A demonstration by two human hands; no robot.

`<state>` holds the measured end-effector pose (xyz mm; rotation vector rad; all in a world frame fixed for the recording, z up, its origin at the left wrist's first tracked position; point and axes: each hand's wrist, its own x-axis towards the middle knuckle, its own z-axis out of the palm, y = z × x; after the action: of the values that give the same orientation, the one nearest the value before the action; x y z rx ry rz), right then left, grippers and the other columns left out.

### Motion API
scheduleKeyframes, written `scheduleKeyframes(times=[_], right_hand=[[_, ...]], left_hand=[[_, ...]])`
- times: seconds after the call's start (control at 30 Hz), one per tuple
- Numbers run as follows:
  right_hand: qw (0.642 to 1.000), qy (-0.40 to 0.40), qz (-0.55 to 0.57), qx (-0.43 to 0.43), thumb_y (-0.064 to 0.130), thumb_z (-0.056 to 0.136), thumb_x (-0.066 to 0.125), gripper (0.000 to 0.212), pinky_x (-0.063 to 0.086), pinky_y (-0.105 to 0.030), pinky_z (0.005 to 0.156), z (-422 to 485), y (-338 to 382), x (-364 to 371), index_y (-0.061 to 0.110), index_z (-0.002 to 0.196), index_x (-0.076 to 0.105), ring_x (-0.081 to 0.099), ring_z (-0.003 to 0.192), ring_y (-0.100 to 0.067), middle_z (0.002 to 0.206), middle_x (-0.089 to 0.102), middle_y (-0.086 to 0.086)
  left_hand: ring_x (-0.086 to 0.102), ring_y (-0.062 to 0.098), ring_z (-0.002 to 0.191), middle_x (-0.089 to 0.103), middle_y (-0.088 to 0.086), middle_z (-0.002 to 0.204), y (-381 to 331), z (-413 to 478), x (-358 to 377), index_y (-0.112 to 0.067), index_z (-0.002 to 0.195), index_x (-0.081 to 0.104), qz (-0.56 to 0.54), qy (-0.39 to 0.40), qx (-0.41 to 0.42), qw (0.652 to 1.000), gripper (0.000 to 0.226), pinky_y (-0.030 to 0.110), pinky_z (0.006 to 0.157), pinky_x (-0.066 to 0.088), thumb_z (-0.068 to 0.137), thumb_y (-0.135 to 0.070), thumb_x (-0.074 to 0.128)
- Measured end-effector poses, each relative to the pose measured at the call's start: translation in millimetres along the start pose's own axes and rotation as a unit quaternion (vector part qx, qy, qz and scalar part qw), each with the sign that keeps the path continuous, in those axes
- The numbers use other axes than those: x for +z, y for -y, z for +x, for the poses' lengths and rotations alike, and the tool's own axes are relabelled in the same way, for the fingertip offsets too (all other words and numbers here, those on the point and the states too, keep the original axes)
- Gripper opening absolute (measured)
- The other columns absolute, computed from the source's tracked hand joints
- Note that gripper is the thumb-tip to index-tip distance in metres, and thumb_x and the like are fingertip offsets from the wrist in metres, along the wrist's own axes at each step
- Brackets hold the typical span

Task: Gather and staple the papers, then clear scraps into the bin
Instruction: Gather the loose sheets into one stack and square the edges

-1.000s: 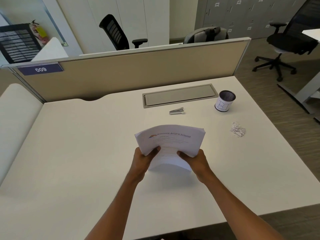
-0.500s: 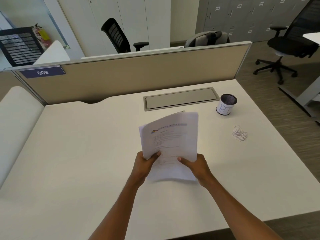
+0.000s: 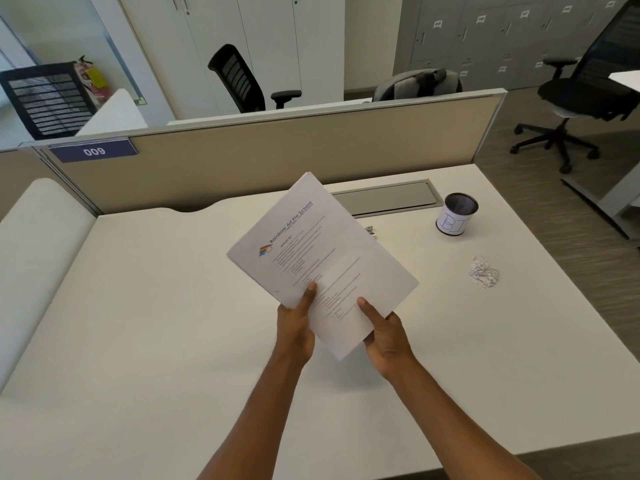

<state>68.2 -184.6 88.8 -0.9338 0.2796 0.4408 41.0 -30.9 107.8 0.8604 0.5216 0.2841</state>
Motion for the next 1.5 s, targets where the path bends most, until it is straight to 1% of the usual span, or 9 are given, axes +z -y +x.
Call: scheduleKeyframes(times=[0.13,0.23,0.33,0.5,0.63,0.77,0.9,1.17,1.5], right_hand=[[0.998,-0.042,-0.039,-0.022,0.004,0.091,0.074,0.031,0.059,-0.048,0.097,1.3,5.3,1.5,0.014,0.12,0.071,0.073,0.112,-0.03,0.122,0.077,-0.01],[0.995,-0.041,-0.084,-0.029,0.005,0.089,0.076,0.03,0.06,-0.04,0.089,3.1,17.3,-10.2,0.011,0.118,0.072,0.075,0.109,-0.028,0.118,0.079,-0.008],[0.983,-0.038,-0.178,-0.037,0.009,0.089,0.078,0.028,0.061,-0.045,0.092,6.4,34.5,-28.9,0.009,0.116,0.073,0.076,0.106,-0.031,0.113,0.08,-0.008],[0.962,-0.023,-0.267,-0.051,0.012,0.088,0.08,0.024,0.063,-0.049,0.09,10.1,62.5,-49.6,0.007,0.112,0.074,0.078,0.098,-0.031,0.107,0.081,-0.008],[0.944,-0.007,-0.32,-0.072,0.018,0.087,0.082,0.021,0.065,-0.04,0.078,10.9,68.7,-49.2,0.009,0.105,0.076,0.079,0.09,-0.026,0.099,0.082,-0.005],[0.937,-0.019,-0.336,-0.097,0.021,0.088,0.081,0.012,0.063,-0.03,0.07,13.9,60.1,-45.2,0.015,0.098,0.077,0.079,0.085,-0.023,0.096,0.082,-0.002],[0.935,-0.049,-0.328,-0.128,0.021,0.089,0.081,0.007,0.061,-0.029,0.077,17.7,47.8,-49.9,0.021,0.095,0.077,0.077,0.085,-0.013,0.096,0.081,0.002],[0.938,-0.048,-0.334,-0.081,0.017,0.089,0.08,0.018,0.062,-0.021,0.077,13.8,26.4,-75.3,0.029,0.101,0.074,0.076,0.091,-0.006,0.095,0.081,0.012],[0.935,-0.052,-0.341,-0.08,0.016,0.089,0.081,0.019,0.06,-0.026,0.084,22.0,30.4,-70.1,0.026,0.104,0.075,0.075,0.091,-0.006,0.097,0.082,0.011]], left_hand=[[0.078,0.026,0.111,0.079,0.006,0.128,5.0,-4.5,2.9,-0.018,0.135,0.065,0.005,0.006,-0.019,1.0,0.04,0.046,0.089,0.066,0.099,0.0,0.068],[0.069,0.031,0.13,0.072,0.011,0.142,-7.0,4.1,-10.9,-0.014,0.144,0.062,0.003,0.022,-0.037,0.999,0.048,0.052,0.109,0.054,0.098,0.0,0.067],[0.066,0.028,0.133,0.066,0.015,0.148,-39.2,16.7,-32.6,-0.007,0.152,0.056,-0.014,0.04,-0.068,0.997,0.049,0.049,0.116,0.05,0.106,-0.021,0.058],[0.067,0.039,0.128,0.065,0.025,0.146,-90.5,31.8,-73.5,-0.005,0.149,0.059,0.077,0.128,-0.141,0.979,0.073,0.05,0.103,0.056,0.108,-0.06,0.036],[0.07,0.042,0.125,0.07,0.024,0.139,-96.1,32.2,-68.3,-0.008,0.142,0.066,0.247,0.197,-0.125,0.941,0.048,0.053,0.101,0.06,0.104,-0.035,0.056],[0.073,0.04,0.12,0.078,0.016,0.128,-74.4,31.9,-52.9,-0.008,0.133,0.071,0.304,0.176,-0.058,0.934,0.035,0.053,0.1,0.06,0.099,-0.012,0.074],[0.076,0.035,0.113,0.082,0.011,0.12,-47.0,30.3,-51.0,-0.013,0.121,0.076,0.288,0.103,0.003,0.952,0.025,0.05,0.097,0.062,0.097,-0.008,0.074],[0.073,0.027,0.099,0.084,0.006,0.11,-1.5,27.4,-78.3,-0.017,0.113,0.079,0.284,0.055,-0.001,0.957,0.022,0.047,0.087,0.058,0.093,-0.008,0.081],[0.069,0.012,0.08,0.081,-0.003,0.091,-0.3,36.5,-81.2,-0.015,0.109,0.077,0.309,0.062,0.001,0.949,0.017,0.026,0.074,0.06,0.096,-0.005,0.077]])
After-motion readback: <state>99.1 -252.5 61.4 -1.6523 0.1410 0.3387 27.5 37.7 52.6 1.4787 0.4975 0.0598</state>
